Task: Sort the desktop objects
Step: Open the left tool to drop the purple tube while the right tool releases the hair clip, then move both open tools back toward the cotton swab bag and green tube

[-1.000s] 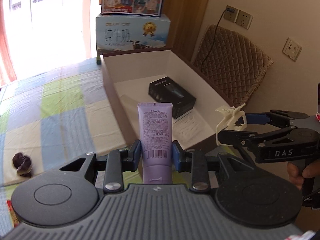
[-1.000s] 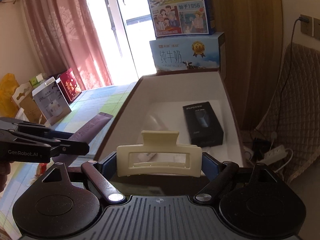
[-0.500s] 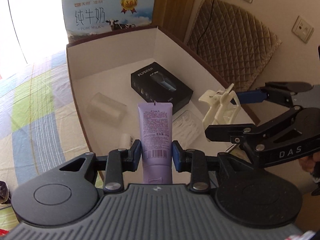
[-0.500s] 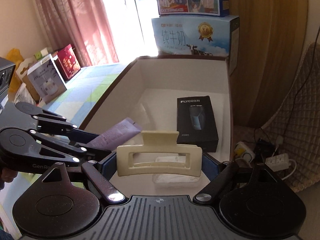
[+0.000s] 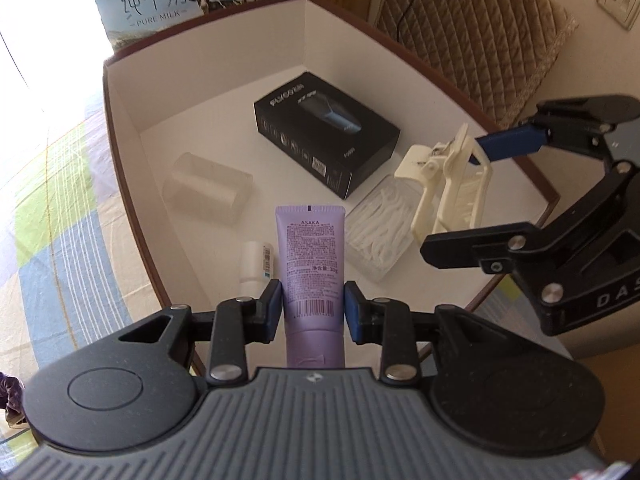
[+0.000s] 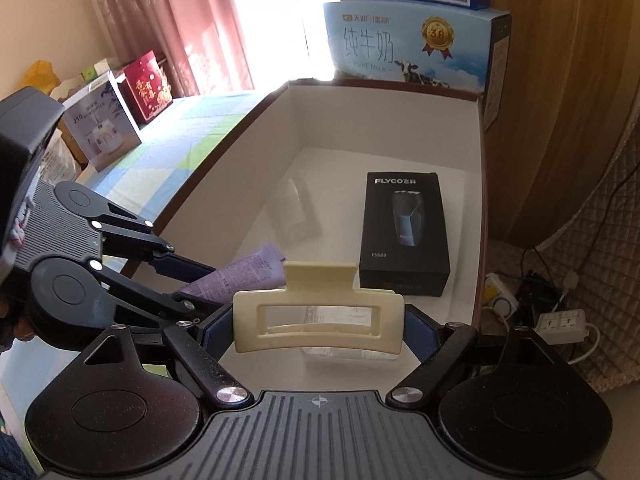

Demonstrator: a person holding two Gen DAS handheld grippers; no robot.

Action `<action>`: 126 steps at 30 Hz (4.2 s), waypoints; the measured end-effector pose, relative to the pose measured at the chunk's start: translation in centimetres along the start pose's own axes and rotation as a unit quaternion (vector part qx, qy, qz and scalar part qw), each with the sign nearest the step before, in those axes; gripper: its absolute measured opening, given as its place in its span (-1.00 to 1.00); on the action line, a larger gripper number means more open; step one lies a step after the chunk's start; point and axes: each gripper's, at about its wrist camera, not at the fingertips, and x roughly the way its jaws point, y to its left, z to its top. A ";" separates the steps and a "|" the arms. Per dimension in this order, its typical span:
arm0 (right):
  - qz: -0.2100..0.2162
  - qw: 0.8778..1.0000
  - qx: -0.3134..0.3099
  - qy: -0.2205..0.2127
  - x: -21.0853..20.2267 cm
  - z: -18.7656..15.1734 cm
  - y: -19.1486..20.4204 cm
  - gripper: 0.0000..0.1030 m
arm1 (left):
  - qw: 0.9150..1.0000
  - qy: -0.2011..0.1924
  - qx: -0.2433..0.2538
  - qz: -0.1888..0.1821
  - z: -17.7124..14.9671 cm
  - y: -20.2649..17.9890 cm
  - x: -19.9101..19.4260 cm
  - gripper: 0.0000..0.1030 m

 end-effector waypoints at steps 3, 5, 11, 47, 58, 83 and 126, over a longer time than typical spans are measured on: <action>0.002 1.000 -0.001 0.007 0.1 0.1 -0.1 0.62 | 1.000 0.007 0.011 0.006 0.1 -0.2 0.5 -0.46; 0.003 1.000 -0.001 0.010 0.2 0.1 -0.2 0.62 | 1.000 0.014 0.013 0.006 0.2 -0.1 0.7 -0.46; 0.000 1.000 0.003 0.018 -0.1 0.3 -0.7 0.62 | 1.000 0.018 0.019 0.007 0.2 0.1 1.1 -0.46; 0.061 0.996 -0.033 0.064 4.1 1.3 3.1 0.80 | 0.999 -0.025 -0.013 0.037 0.6 3.3 -3.0 -0.46; 0.037 0.998 0.001 0.060 1.8 1.3 1.6 0.96 | 0.999 -0.029 -0.013 0.035 0.6 3.2 -3.4 -0.36; -0.014 0.998 0.064 0.004 -3.2 -0.8 2.4 0.96 | 0.996 -0.067 -0.032 0.043 -1.1 2.1 -7.2 0.37; 0.021 0.999 0.017 -0.023 -4.0 -5.3 18.3 0.96 | 0.973 -0.071 -0.182 0.126 -19.9 8.2 -18.3 0.56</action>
